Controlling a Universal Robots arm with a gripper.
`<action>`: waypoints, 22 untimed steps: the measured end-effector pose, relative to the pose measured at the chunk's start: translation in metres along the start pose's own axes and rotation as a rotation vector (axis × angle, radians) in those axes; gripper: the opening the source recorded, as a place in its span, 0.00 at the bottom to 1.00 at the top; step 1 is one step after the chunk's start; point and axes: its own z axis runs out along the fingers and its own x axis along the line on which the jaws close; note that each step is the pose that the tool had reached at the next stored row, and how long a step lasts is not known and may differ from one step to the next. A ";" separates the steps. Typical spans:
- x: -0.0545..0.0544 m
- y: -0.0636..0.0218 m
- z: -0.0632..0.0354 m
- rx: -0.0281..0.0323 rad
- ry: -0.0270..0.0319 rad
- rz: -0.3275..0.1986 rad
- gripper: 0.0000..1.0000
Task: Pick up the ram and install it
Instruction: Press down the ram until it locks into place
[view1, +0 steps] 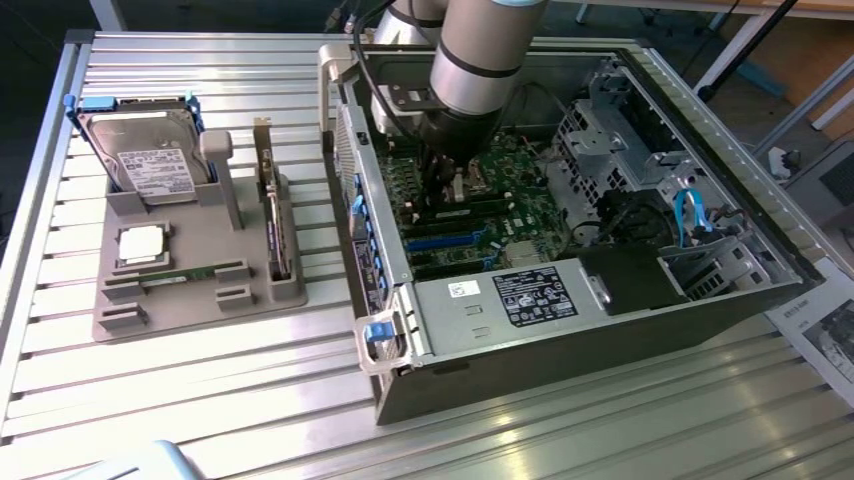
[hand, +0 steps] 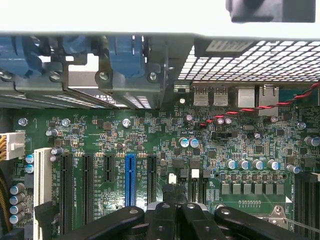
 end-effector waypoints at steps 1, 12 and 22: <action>0.000 0.0000 -0.0007 -0.0005 -0.0004 0.000 0.10; 0.000 -0.0010 -0.0237 -0.0194 0.0028 0.000 0.10; 0.000 -0.0031 -0.0439 -0.0393 0.0090 0.001 0.10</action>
